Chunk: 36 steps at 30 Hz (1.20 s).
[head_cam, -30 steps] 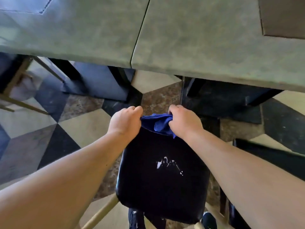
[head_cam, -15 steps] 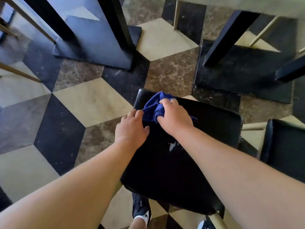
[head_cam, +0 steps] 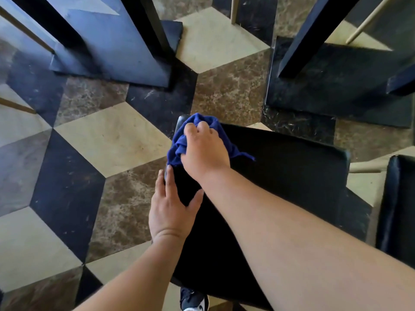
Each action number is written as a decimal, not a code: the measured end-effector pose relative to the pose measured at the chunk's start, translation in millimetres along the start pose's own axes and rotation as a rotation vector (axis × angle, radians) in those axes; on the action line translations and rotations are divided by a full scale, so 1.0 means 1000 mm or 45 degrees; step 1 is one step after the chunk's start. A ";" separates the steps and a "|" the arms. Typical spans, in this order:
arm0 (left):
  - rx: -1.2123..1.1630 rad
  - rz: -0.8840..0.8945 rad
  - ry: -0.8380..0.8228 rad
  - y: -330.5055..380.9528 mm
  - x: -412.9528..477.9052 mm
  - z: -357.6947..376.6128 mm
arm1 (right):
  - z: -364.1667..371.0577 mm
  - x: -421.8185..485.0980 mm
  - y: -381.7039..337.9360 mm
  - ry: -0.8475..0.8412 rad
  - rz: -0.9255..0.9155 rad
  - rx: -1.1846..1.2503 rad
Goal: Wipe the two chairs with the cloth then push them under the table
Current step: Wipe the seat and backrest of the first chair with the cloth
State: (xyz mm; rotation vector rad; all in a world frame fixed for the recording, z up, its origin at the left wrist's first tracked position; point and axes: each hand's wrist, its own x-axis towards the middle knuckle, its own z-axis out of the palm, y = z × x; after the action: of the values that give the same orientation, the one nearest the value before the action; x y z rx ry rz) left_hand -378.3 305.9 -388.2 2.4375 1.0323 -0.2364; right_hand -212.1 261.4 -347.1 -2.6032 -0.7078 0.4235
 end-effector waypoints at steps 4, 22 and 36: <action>0.092 -0.016 0.068 0.001 0.000 0.009 | -0.003 0.001 0.014 -0.049 -0.063 -0.083; 0.111 -0.047 0.025 0.007 -0.003 0.000 | -0.104 -0.126 0.216 0.052 0.684 -0.106; 0.091 -0.049 0.015 0.008 -0.003 0.000 | -0.024 -0.071 0.063 -0.001 0.455 0.224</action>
State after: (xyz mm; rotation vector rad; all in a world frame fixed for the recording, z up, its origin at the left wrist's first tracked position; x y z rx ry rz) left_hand -374.9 299.2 -383.7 2.4874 1.0943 -0.2767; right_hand -235.8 166.6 -342.5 -2.5584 -0.1900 0.5642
